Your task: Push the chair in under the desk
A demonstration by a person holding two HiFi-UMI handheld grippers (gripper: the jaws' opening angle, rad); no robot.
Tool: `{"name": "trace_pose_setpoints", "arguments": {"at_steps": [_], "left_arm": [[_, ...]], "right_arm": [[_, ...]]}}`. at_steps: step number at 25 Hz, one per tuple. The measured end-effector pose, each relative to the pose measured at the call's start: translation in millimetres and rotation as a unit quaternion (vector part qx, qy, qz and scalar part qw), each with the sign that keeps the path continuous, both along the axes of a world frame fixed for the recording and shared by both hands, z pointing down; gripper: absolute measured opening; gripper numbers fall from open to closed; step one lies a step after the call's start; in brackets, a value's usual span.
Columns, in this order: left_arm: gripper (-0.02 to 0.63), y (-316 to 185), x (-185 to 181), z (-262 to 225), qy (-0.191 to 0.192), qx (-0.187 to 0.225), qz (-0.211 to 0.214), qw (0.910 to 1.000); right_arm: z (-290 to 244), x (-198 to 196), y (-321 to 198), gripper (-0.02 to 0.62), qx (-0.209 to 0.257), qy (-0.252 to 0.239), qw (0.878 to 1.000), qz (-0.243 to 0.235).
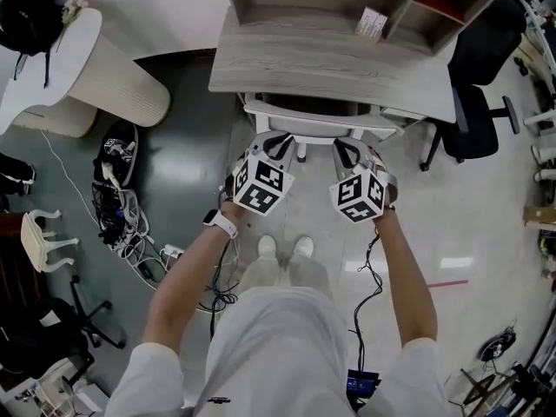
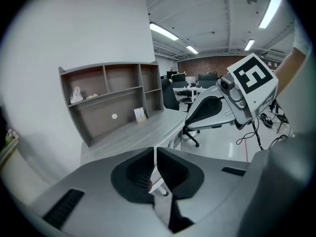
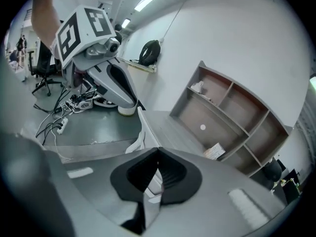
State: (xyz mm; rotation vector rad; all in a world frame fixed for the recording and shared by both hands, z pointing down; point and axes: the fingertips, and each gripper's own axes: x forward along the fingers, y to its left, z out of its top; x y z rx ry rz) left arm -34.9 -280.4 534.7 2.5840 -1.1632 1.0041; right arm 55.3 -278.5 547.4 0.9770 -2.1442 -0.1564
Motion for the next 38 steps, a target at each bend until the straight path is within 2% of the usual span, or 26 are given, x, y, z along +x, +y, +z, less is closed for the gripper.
{"name": "trace_pose_setpoints", "arguments": {"at_steps": [6,17,20,28,34,38], "left_arm": [[0.006,23.1,-10.1,-15.2,0.013,0.011,-0.028,0.9995],[0.006,67.6,-24.7,-68.0,0.089,0.028,-0.08,0.9925],[0.006,79.5,-29.3,-84.5,0.105,0.039,-0.093,0.9894],[0.006,116.0,-35.3,-121.9,0.151,0.064,-0.11,0.9804],[0.006,147.9,-41.6,-136.9,0.164,0.084,-0.115,0.9761],[0.006,167.1,-46.9,-145.4,0.174,0.085,-0.119,0.9737]], "right_arm": [[-19.2,2.4,19.6,0.012,-0.003,-0.035,0.999,0.026],[-70.8,-5.7,63.2,0.012,0.01,-0.128,0.989,0.07],[-83.2,-12.1,79.1,0.011,0.004,-0.151,0.986,0.071],[-120.6,-17.7,114.9,0.011,0.03,-0.195,0.978,0.071],[-149.3,-21.6,144.3,0.011,0.057,-0.225,0.97,0.069],[-160.3,-24.2,166.7,0.011,0.069,-0.225,0.97,0.065]]}}
